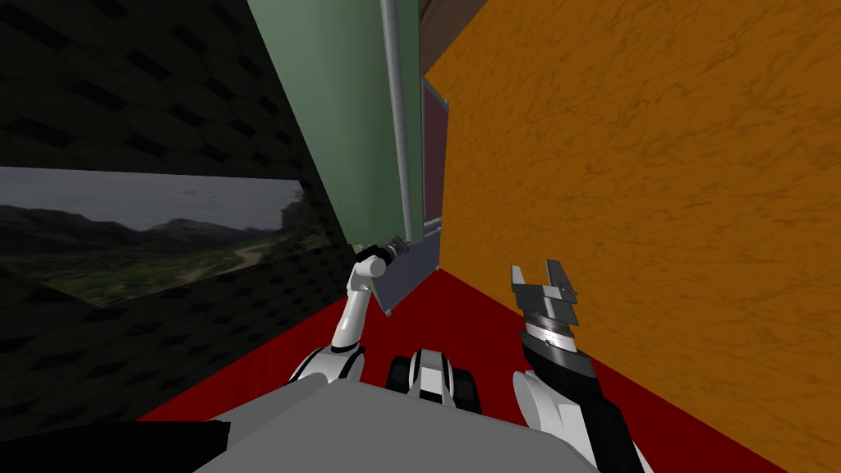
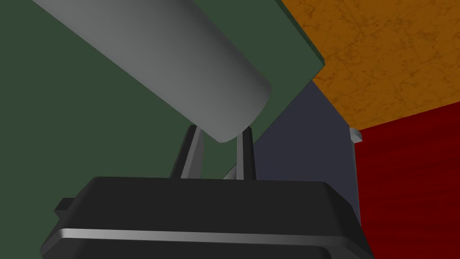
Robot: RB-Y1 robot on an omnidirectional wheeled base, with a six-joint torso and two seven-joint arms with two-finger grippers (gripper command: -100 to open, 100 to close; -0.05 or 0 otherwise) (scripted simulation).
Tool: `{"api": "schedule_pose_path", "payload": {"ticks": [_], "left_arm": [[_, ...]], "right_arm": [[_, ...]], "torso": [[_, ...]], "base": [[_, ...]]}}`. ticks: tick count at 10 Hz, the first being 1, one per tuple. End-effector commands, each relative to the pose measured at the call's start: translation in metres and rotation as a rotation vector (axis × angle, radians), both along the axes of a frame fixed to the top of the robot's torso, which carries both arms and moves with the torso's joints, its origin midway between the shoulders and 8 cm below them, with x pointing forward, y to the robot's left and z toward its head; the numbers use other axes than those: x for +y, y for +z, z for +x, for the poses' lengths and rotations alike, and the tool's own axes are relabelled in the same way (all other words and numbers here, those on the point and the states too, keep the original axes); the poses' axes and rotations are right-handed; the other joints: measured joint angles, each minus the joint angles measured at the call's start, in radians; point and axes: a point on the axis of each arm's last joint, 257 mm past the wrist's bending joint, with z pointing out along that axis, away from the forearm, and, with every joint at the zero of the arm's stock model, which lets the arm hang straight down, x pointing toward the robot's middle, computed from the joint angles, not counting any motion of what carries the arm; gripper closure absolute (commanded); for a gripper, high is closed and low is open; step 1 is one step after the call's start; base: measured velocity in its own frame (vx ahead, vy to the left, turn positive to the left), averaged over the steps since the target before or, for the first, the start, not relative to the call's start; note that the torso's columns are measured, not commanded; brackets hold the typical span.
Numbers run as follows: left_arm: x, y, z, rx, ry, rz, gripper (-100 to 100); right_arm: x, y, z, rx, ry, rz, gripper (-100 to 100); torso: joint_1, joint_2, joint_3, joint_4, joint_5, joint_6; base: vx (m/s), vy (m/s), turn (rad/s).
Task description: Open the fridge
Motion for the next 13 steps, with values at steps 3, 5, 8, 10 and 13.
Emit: {"api": "schedule_pose_path", "payload": {"ticks": [3,5,8,10,13], "left_arm": [[-0.052,0.022,-0.028,-0.047,-0.131,-0.007,100],[-0.075,0.027,-0.042,-0.058,-0.192,-0.009,100],[-0.071,0.019,-0.045,-0.017,-0.200,-0.005,-100],[-0.070,0.030,-0.052,-0.018,-0.211,-0.009,-100],[-0.069,0.046,-0.062,-0.018,-0.227,-0.013,-100]], "right_arm": [[0.000,0.000,0.000,0.000,0.000,0.000,0],[0.000,0.000,0.000,0.000,0.000,0.000,0],[0.000,0.000,0.000,0.000,0.000,0.000,0],[0.000,0.000,0.000,0.000,0.000,0.001,0],[0.000,0.000,0.000,0.000,0.000,0.000,0]], "torso": [[-0.001,0.006,0.004,0.002,0.000,-0.001],[-0.001,0.009,0.006,0.004,0.000,0.000],[-0.007,0.005,0.002,0.006,-0.002,-0.002],[-0.002,-0.005,-0.003,-0.007,0.001,-0.002],[0.002,-0.001,-0.001,-0.001,0.002,-0.002]], "base": [[-0.121,0.208,-0.114],[-0.126,0.234,-0.121],[-0.047,0.065,0.019],[0.042,-0.027,0.067],[0.044,-0.030,0.040]]}}
